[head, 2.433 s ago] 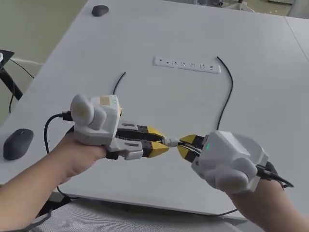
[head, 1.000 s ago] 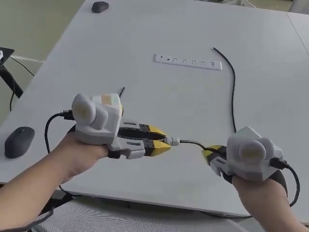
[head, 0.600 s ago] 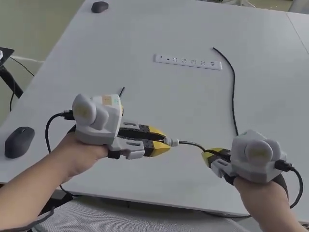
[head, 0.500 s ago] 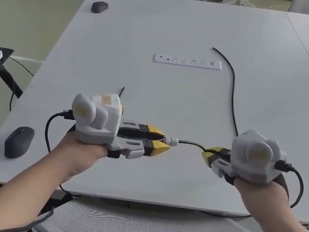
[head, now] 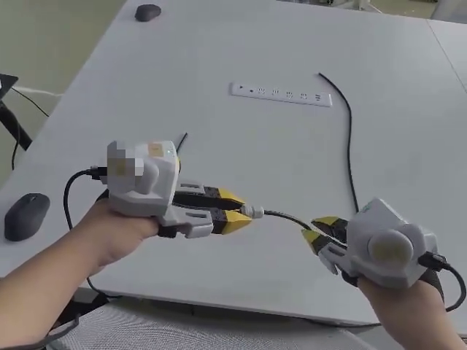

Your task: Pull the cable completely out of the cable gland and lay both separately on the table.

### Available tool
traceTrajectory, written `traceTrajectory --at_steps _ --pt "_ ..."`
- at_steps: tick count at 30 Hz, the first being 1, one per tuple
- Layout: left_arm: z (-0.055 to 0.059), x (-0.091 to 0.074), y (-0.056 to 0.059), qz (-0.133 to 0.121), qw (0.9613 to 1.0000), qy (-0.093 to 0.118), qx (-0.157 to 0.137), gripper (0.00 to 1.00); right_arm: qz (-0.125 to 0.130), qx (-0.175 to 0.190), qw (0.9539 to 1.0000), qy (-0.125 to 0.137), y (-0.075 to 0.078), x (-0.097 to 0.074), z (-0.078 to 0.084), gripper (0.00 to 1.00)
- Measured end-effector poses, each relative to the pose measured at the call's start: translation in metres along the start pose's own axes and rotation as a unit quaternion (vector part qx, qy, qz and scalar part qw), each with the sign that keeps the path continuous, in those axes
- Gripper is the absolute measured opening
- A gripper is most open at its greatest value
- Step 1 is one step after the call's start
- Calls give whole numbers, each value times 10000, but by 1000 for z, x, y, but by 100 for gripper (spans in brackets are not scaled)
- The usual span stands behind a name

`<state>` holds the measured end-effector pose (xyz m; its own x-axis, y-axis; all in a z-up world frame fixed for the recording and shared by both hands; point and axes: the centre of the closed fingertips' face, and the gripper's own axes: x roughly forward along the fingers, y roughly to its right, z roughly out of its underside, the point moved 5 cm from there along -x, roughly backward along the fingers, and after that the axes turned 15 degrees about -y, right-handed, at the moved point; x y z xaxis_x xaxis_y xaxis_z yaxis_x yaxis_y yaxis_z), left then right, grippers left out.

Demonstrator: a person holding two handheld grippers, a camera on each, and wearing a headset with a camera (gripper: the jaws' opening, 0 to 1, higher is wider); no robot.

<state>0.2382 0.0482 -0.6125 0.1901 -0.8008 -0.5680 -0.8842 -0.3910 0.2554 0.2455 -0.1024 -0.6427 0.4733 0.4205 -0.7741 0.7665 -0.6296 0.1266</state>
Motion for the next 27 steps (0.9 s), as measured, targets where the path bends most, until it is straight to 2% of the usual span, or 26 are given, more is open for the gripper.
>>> traceTrajectory --at_steps 2,3,5,6,9,10,13,14,17,23,27 --pt "0 0 1 16 10000 -5 0 15 -64 -96 9999 69 -5 -5 -9 12" --pt "1 0 1 19 10000 -15 2 15 -63 -367 9993 58 -8 -6 -15 13" --pt "1 0 1 24 10000 -18 5 15 0 -687 9976 93 -13 -7 -24 13" --pt "1 0 2 41 10000 -23 -7 15 45 -963 9953 67 -16 -8 -29 13" --pt "1 -1 2 48 10000 -35 11 15 31 -1375 9904 96 -27 -7 -41 12" --pt "1 -1 2 50 10000 -30 13 15 53 -1587 9873 87 -31 -6 -44 12" --pt "2 -1 2 58 10000 -36 9 15 1 -1838 9830 -3 -40 -4 -47 8" --pt "2 0 1 53 10000 -33 -28 15 107 -1993 9799 43 -41 -3 -49 7" --pt "1 2 0 60 10000 -40 -23 15 104 -2057 9786 -18 -45 -1 -49 6" --pt "1 0 2 104 9999 -19 8 15 160 -2156 9763 38 -44 -3 -53 2" --pt "2 -1 2 97 9999 -15 22 15 132 -2140 9767 10 -46 -1 -54 1"
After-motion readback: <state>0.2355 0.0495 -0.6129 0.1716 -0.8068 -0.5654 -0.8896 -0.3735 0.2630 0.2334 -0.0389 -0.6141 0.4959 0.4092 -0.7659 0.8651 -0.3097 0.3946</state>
